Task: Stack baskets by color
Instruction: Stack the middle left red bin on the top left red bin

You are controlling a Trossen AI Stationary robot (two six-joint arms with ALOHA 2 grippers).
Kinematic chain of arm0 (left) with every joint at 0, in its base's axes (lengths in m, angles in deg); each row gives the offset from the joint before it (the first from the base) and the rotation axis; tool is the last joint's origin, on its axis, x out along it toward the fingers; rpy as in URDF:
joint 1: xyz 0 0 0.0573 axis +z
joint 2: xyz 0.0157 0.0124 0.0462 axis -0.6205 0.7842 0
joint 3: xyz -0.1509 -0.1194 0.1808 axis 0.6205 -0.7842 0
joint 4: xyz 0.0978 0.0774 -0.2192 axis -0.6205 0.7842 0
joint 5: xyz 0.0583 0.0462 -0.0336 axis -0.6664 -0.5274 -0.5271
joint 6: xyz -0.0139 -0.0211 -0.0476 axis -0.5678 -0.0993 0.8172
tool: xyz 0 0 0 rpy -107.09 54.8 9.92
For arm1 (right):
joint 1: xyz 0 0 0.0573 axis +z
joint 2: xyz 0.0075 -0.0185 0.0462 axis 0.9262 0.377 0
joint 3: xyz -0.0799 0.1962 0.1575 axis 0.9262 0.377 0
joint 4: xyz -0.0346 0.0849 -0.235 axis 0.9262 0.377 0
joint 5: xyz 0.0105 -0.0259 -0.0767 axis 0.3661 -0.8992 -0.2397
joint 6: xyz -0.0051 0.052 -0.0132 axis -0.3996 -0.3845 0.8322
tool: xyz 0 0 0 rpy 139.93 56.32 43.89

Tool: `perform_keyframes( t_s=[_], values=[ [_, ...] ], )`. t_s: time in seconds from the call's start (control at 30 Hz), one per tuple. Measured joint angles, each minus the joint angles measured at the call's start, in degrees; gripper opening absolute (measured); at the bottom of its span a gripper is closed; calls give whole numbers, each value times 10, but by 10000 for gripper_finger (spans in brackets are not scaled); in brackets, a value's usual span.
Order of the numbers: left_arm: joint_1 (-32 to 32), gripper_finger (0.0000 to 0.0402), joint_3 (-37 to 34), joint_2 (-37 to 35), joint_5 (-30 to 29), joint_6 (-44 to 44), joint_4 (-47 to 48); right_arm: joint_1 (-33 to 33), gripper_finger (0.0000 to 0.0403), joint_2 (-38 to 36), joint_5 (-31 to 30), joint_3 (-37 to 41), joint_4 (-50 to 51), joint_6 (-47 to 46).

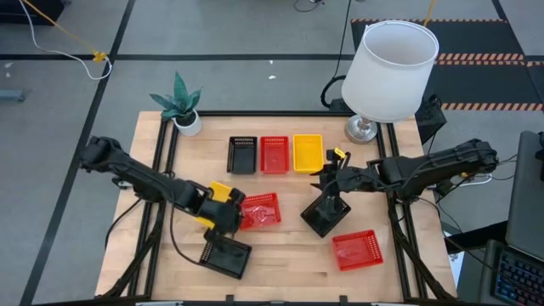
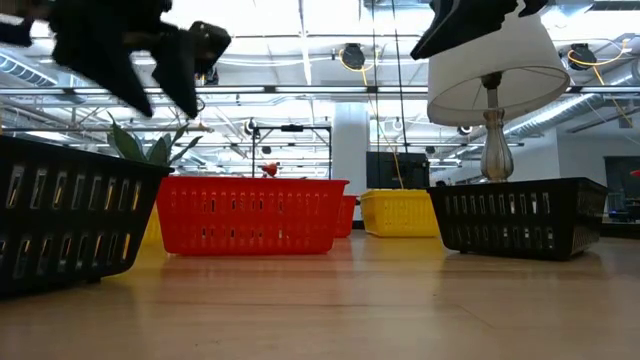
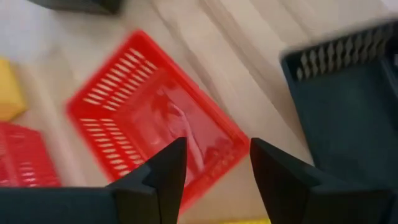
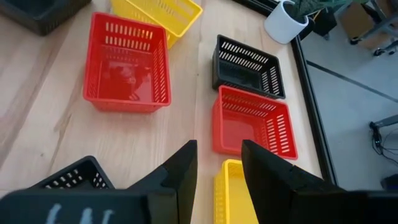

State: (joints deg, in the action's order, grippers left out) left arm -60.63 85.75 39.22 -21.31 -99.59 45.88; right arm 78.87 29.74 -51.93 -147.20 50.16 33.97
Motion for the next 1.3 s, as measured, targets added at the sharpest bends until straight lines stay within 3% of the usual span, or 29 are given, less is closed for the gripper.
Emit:
perform_keyframes(
  t_s=[0.3, 0.67, 0.8, 1.17, 1.3],
  values=[
    [1, 181, 0, 67, -29, -131, 33, 0, 121, 0, 0, 0, -4, 0],
    [28, 178, 0, 102, -37, -190, 31, 0, 121, 0, 1, 0, -2, -2],
    [28, 147, 0, 102, -37, -200, 29, 0, 121, 0, 1, 0, -1, -2],
    [27, 15, 0, 101, -48, -236, 14, 0, 121, 0, 1, 0, -2, -1],
    [26, 19, 0, 101, -62, -255, -18, 0, 121, 0, 1, 0, -2, -1]
  ],
)
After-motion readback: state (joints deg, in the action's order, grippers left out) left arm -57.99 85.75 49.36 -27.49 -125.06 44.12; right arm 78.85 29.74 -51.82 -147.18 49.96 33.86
